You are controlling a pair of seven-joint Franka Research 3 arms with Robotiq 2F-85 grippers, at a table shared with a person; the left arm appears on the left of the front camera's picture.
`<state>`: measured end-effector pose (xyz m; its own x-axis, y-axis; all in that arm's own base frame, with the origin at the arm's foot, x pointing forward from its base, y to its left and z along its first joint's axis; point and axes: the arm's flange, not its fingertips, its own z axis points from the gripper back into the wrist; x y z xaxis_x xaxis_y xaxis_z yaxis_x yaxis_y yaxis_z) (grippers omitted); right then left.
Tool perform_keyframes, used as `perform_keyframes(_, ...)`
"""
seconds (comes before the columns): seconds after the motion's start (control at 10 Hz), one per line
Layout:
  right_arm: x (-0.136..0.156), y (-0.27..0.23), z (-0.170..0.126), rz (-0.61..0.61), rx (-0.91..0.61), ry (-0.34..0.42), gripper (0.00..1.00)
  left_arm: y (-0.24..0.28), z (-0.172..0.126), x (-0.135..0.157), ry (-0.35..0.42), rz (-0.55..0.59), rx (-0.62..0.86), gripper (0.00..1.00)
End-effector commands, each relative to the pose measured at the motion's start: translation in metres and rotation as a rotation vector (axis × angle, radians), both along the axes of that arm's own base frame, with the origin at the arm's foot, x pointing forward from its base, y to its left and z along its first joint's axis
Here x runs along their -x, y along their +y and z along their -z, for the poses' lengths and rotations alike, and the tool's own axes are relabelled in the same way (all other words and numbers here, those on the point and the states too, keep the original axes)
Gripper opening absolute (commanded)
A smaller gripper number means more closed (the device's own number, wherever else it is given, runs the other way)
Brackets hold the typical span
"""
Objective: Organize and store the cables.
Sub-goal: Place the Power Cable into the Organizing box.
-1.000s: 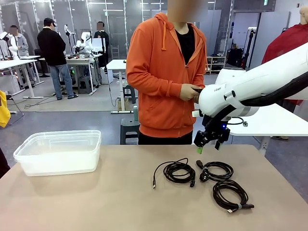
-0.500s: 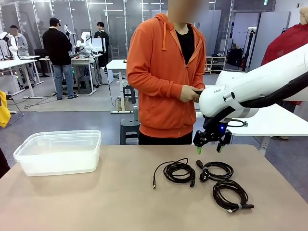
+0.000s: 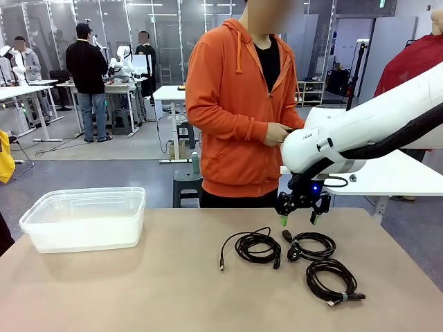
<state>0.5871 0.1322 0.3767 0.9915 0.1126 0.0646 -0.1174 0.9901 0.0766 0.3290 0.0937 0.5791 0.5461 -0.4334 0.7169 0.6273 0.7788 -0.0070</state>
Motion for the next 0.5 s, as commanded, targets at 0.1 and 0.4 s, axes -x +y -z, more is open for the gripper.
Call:
perform_keyframes(0.1, -0.008, 0.004, 0.013, 0.052, 0.02, 0.004, 1.0, -0.001, 0.001, 0.002, -0.002, 0.014, -0.003, 1.0)
perform_keyframes(0.4, -0.01, -0.001, 0.032, 0.07, 0.022, 0.03, 1.0, -0.001, 0.001, 0.002, -0.002, 0.014, -0.003, 1.0)
